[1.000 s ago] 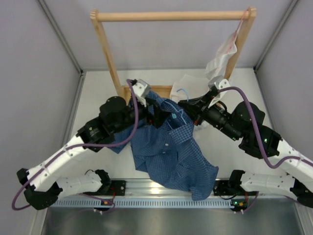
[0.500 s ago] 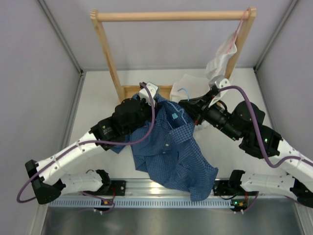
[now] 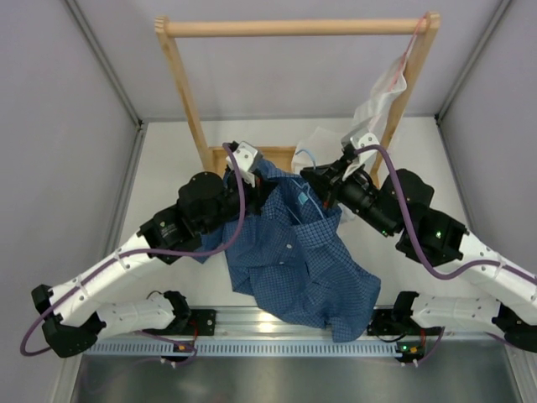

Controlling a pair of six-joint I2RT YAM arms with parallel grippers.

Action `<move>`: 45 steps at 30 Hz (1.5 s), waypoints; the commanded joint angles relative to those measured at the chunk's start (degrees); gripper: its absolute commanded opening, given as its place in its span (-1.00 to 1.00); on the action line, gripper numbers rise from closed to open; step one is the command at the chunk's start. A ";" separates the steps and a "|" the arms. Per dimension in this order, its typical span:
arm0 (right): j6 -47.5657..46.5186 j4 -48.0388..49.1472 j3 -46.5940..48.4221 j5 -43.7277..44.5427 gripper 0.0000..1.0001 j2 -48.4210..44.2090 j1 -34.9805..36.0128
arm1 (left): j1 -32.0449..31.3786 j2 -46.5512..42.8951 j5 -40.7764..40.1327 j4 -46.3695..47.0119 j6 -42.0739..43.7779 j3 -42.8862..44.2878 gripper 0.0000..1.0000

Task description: Place the shirt on the hanger

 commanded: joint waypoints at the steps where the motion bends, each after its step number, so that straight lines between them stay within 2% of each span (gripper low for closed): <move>1: -1.92 5.98 0.11 3.37 -1.00 -1.93 0.62 | -0.32 -0.91 -0.24 2.79 -0.74 -0.25 -0.87; 3: -2.71 8.17 -0.42 5.39 -1.00 -3.24 0.62 | -0.32 -0.91 -0.59 1.91 -0.74 -0.34 -0.51; 4: -2.97 8.62 -0.68 5.65 -1.00 -3.69 0.54 | -0.24 -1.26 -1.38 1.65 -0.74 -0.43 0.16; 5: -3.58 9.06 -0.69 5.31 -1.00 -3.95 0.54 | -0.23 -1.70 -1.65 0.95 -0.48 -0.34 0.53; 6: -3.59 9.06 -0.60 4.78 -1.00 -4.56 0.54 | -0.23 -2.14 -1.74 0.59 0.65 0.18 0.87; 7: -3.68 8.97 -0.51 4.34 -1.00 -5.01 0.54 | -0.32 -3.18 -2.70 0.24 1.36 0.71 0.96; 11: -3.41 6.35 -0.07 -0.56 -1.00 -6.94 0.53 | -0.24 -6.62 -2.45 -1.08 7.50 4.57 0.96; 14: -2.45 -1.03 1.77 -7.49 -1.00 -8.61 0.53 | -0.23 -6.28 2.02 -2.13 12.95 8.52 0.96; 15: -2.19 -4.70 1.95 -9.62 -1.00 -10.18 0.54 | -0.15 -5.31 4.56 -5.27 17.06 9.93 0.96; 16: -1.31 -5.87 1.69 -13.47 -1.00 -11.33 0.45 | 0.03 -4.26 13.81 -7.47 19.36 13.08 0.96; 18: -0.69 -8.33 1.16 -16.04 -1.00 -14.39 0.45 | 0.12 -1.28 24.93 -14.92 27.59 15.73 0.95; 21: -1.04 -12.81 0.72 -23.59 -1.00 -16.78 0.45 | 0.03 0.58 41.18 -17.87 35.71 16.80 0.91; 25: -2.27 -15.89 0.63 -29.32 -1.00 -18.98 0.53 | 0.12 4.27 48.61 -20.23 37.58 18.46 0.86; 27: -2.62 -16.60 1.16 -30.73 -1.00 -19.68 0.45 | 0.03 6.46 50.98 -21.99 38.11 19.95 0.76; 32: -3.15 -18.45 2.48 -35.74 -1.00 -18.90 0.53 | 0.03 9.02 54.41 -23.40 37.41 20.58 0.69; 37: -4.38 -18.10 3.00 -37.93 -1.00 -17.84 0.45 | 0.03 11.83 59.08 -25.25 36.44 21.72 0.36; 39: -4.29 -17.40 2.83 -39.60 -1.00 -17.84 0.45 | 0.03 12.45 60.13 -26.04 36.44 21.55 0.29; 41: -6.75 -17.05 2.92 -40.92 -1.00 -17.41 0.53 | 0.21 12.62 61.79 -26.39 36.35 21.20 0.28; 45: -7.72 -17.04 4.06 -43.12 -1.00 -15.74 0.53 | 0.21 13.32 64.70 -26.83 35.65 21.11 0.39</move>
